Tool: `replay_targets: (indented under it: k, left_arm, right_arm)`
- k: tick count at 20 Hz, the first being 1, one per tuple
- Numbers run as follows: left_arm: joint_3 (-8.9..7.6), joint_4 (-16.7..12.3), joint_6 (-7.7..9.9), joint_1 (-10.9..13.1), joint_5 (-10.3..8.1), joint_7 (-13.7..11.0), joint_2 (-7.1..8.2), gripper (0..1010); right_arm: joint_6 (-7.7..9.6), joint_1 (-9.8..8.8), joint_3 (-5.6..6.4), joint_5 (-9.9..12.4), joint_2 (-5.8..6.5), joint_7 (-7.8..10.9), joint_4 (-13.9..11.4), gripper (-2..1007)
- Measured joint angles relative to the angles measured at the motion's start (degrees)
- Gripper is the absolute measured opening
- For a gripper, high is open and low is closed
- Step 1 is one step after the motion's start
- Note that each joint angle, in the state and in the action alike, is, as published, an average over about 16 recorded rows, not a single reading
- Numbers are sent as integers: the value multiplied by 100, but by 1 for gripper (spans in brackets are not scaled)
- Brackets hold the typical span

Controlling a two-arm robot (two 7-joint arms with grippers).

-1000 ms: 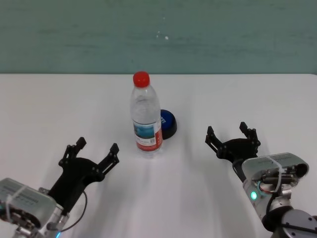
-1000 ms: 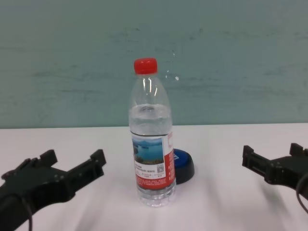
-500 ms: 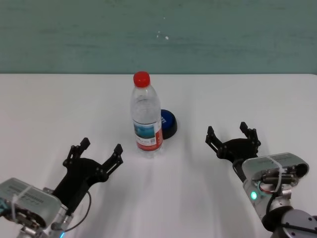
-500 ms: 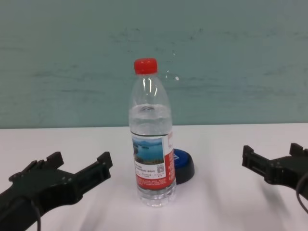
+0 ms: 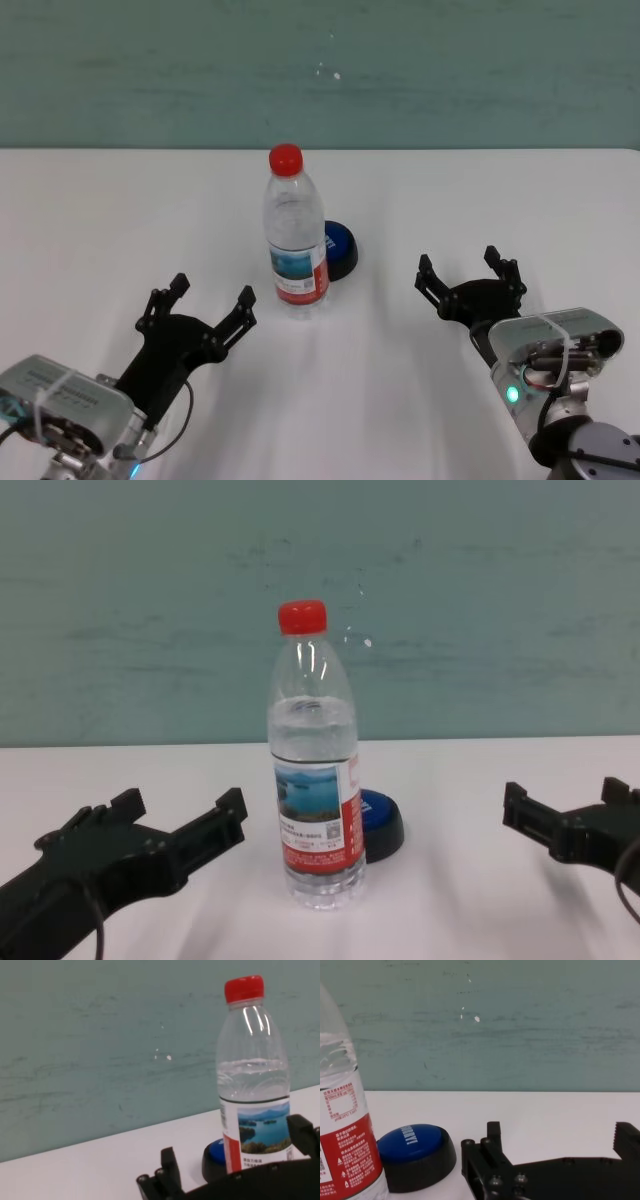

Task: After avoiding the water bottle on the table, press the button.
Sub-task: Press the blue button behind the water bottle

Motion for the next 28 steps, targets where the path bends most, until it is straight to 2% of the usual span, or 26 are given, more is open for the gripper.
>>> replay_targets:
  k: [28]
  left_arm:
    - [-15, 23, 1, -41, -7, 14, -34, 1010]
  right_arm:
    - [0, 0, 0, 0, 0, 0, 0, 1004]
